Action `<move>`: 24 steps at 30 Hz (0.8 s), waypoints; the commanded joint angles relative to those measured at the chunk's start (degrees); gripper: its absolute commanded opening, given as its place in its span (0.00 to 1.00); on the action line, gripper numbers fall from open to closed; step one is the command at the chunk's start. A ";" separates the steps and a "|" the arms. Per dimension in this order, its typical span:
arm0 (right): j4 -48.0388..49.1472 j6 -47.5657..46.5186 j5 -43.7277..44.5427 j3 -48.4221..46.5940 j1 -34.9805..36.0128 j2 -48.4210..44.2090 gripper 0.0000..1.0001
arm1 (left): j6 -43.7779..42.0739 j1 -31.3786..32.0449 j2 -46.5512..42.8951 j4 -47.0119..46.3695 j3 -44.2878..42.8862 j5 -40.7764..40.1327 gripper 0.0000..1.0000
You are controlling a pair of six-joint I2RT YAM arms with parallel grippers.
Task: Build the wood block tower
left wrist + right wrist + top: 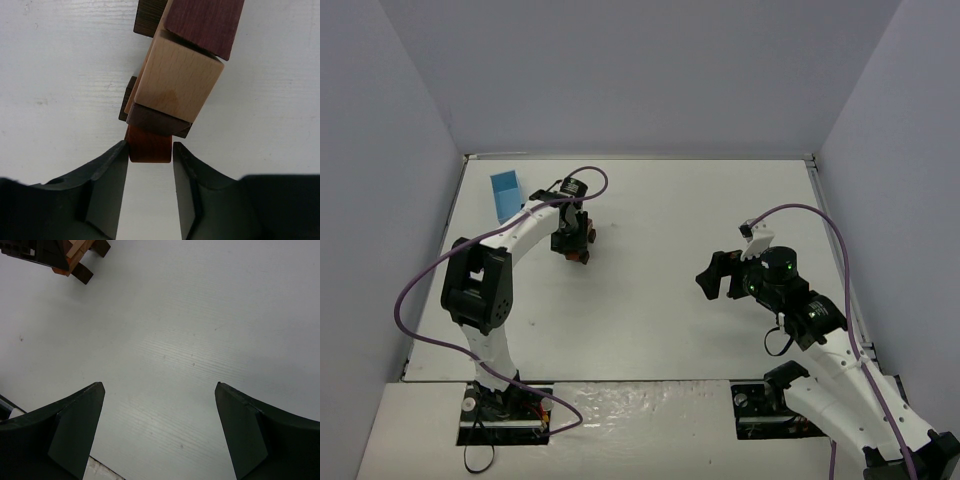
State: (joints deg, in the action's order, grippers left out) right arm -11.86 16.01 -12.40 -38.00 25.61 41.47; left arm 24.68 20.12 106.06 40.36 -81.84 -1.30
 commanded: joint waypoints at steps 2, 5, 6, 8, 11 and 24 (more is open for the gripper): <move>2.45 -0.63 -0.49 -0.41 0.35 -0.16 0.90 | 0.72 -0.43 -1.38 -0.66 -2.38 -0.39 0.42; 2.37 -0.54 -0.56 -0.50 0.37 -0.08 0.90 | 0.86 -0.43 -1.56 -0.72 -2.18 -0.78 0.46; 2.41 -0.54 -0.60 -0.50 0.37 -0.03 0.90 | 0.89 -0.43 -1.69 -0.72 -2.18 -0.90 0.47; 2.45 -0.60 -0.54 -0.50 0.39 -0.05 0.90 | 0.96 -0.43 -1.95 -0.66 -2.12 -0.96 0.49; 2.42 -0.68 -0.48 -0.67 0.41 -0.04 0.90 | 1.28 -0.43 -3.15 -0.54 -1.86 -0.98 0.53; -0.89 -4.96 5.14 -9.40 0.32 -0.08 1.00 | 1.01 -0.55 -21.10 2.64 -1.44 -4.89 0.86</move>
State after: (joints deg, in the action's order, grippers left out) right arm -13.62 14.40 -11.37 -39.63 25.61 41.52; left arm 26.37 20.12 95.89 41.23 -81.01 -2.54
